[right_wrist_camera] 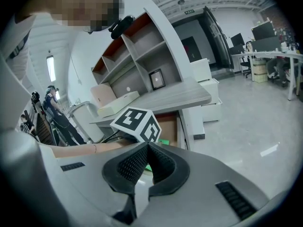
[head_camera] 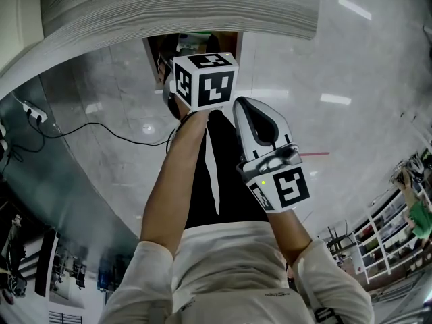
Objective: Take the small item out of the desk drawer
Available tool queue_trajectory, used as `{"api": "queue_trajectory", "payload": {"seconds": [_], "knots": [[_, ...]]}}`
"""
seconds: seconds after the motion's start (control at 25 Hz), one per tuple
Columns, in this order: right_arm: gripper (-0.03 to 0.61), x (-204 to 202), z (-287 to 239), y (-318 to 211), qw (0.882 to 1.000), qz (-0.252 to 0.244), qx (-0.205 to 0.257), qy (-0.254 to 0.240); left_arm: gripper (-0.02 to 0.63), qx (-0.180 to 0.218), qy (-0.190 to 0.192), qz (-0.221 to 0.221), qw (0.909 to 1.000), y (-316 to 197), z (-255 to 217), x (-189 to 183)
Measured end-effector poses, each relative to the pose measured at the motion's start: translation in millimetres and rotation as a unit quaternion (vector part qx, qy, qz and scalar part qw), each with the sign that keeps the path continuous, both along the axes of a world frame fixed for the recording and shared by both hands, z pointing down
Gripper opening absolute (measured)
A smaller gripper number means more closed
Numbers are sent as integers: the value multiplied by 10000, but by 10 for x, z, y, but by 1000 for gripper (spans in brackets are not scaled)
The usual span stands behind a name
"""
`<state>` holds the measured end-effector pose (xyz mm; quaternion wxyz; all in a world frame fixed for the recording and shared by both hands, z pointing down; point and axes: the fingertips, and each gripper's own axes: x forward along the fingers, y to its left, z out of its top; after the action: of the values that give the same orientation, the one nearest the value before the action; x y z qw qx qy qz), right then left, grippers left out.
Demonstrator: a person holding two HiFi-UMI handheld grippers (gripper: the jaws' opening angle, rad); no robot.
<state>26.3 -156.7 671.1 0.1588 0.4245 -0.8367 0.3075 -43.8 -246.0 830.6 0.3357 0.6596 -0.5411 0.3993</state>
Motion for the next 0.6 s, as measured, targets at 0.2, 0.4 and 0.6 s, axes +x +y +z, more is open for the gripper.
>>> {"api": "queue_trajectory", "payload": {"seconds": [0.2, 0.4, 0.6], "knots": [[30, 15, -60, 13, 10000, 46, 49, 5, 321, 98, 25, 21, 9999, -4, -77, -2], [31, 37, -153, 62, 9999, 77, 132, 31, 319, 231, 82, 46, 9997, 6, -226, 17], [31, 36, -319, 124, 9996, 126, 251, 47, 319, 374, 116, 115, 9992, 54, -431, 34]]}}
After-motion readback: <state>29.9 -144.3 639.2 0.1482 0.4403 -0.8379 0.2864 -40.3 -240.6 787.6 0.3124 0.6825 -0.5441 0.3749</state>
